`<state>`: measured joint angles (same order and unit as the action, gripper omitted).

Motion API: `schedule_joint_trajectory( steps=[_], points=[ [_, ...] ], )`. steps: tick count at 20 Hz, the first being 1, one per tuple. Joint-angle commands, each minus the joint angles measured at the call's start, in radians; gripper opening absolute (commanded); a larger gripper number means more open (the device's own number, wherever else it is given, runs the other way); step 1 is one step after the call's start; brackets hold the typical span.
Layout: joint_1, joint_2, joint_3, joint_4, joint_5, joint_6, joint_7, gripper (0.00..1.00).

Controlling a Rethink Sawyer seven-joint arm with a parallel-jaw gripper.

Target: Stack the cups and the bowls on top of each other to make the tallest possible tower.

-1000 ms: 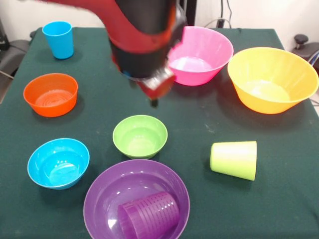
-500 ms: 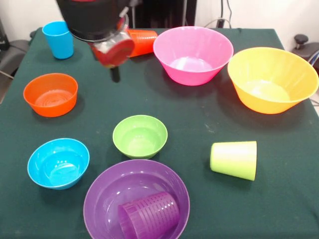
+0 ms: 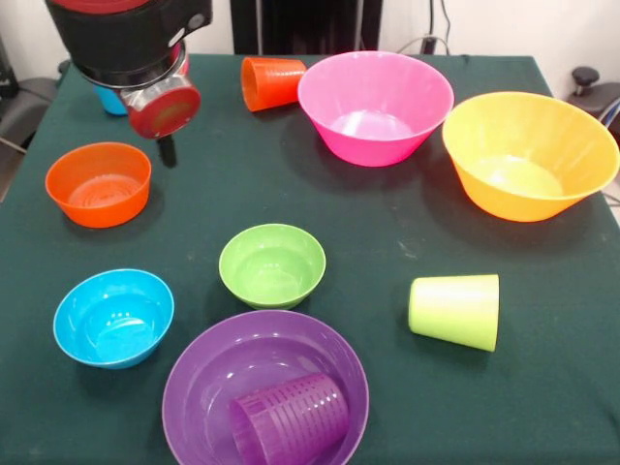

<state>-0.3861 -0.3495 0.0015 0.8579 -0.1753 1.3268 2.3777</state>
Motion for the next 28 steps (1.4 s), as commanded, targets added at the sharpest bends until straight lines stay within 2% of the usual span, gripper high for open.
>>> schedule_joint_trajectory(
  steps=[1, 19, 28],
  points=[
    [-0.013, 0.050, 0.090, 0.125, -0.085, -0.102, -0.304, 1.00],
    [-0.039, 0.091, 0.122, 0.156, -0.101, -0.249, -0.277, 1.00],
    [-0.051, 0.120, 0.132, 0.145, -0.108, -0.289, -0.290, 1.00]
  ],
)
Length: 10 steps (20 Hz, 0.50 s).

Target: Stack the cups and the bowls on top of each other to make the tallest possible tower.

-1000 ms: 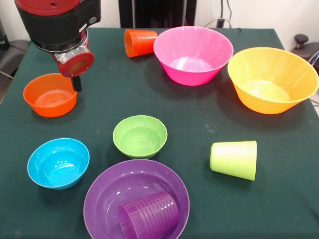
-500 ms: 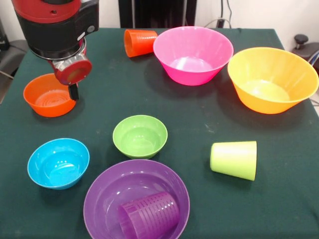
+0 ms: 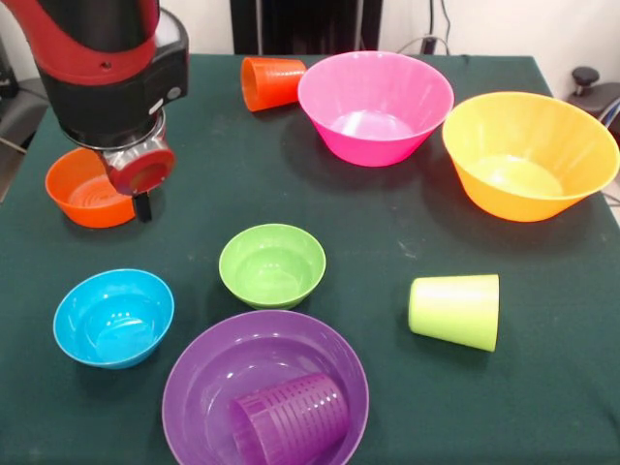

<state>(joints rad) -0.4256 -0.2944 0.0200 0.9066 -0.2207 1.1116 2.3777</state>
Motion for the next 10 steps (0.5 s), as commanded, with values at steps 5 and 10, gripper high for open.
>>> schedule_joint_trajectory(
  steps=[5, 10],
  points=[
    [-0.017, 0.070, 0.116, 0.105, -0.065, -0.095, -0.292, 1.00],
    [-0.022, 0.065, 0.116, 0.126, -0.064, -0.109, -0.293, 1.00]
  ],
)
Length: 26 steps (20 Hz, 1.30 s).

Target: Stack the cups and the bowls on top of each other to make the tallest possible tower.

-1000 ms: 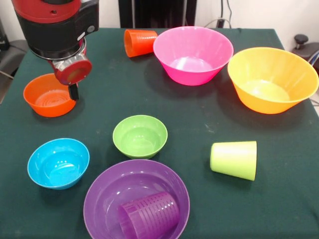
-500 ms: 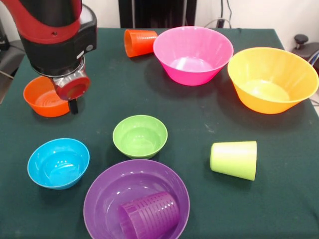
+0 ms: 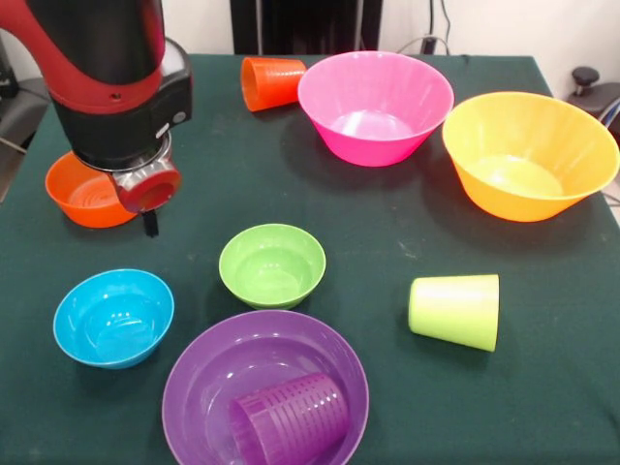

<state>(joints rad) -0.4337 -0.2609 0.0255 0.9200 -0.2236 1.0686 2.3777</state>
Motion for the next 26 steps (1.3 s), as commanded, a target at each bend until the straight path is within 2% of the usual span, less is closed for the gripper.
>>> schedule_joint_trajectory(
  steps=[1, 3, 4, 16, 20, 21, 26],
  points=[
    [-0.015, 0.029, 0.111, 0.117, -0.061, -0.069, -0.294, 1.00],
    [-0.016, 0.029, 0.112, 0.114, -0.072, -0.067, -0.319, 1.00],
    [-0.017, 0.027, 0.112, 0.119, -0.075, -0.067, -0.321, 0.00],
    [-0.020, 0.011, 0.113, 0.141, -0.065, -0.060, -0.296, 0.00],
    [-0.019, 0.006, 0.116, 0.139, -0.076, -0.054, -0.321, 0.00],
    [-0.020, 0.005, 0.116, 0.142, -0.075, -0.058, -0.313, 1.00],
    [-0.021, -0.004, 0.118, 0.156, -0.073, -0.063, -0.311, 1.00]
  ],
)
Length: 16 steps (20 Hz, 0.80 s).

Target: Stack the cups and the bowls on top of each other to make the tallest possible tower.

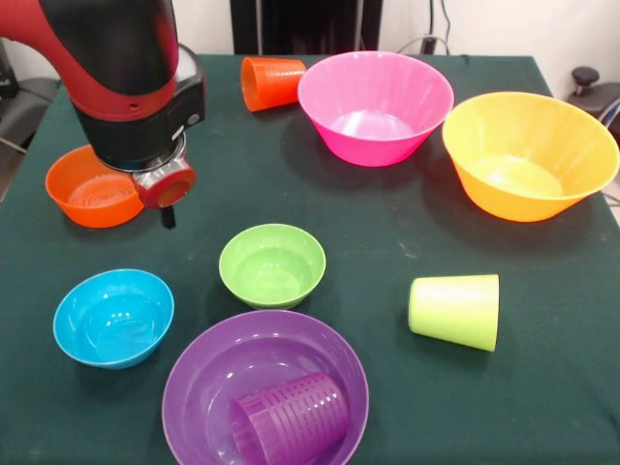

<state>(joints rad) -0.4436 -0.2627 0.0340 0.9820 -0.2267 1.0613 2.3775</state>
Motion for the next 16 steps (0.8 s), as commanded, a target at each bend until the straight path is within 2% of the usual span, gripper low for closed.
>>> schedule_joint_trajectory(
  steps=[1, 9, 16],
  points=[
    [-0.011, 0.000, 0.110, 0.088, -0.068, -0.048, -0.307, 1.00],
    [-0.010, -0.022, 0.108, 0.107, -0.058, -0.023, -0.294, 1.00],
    [-0.012, -0.104, 0.096, 0.158, -0.050, 0.055, -0.309, 1.00]
  ],
)
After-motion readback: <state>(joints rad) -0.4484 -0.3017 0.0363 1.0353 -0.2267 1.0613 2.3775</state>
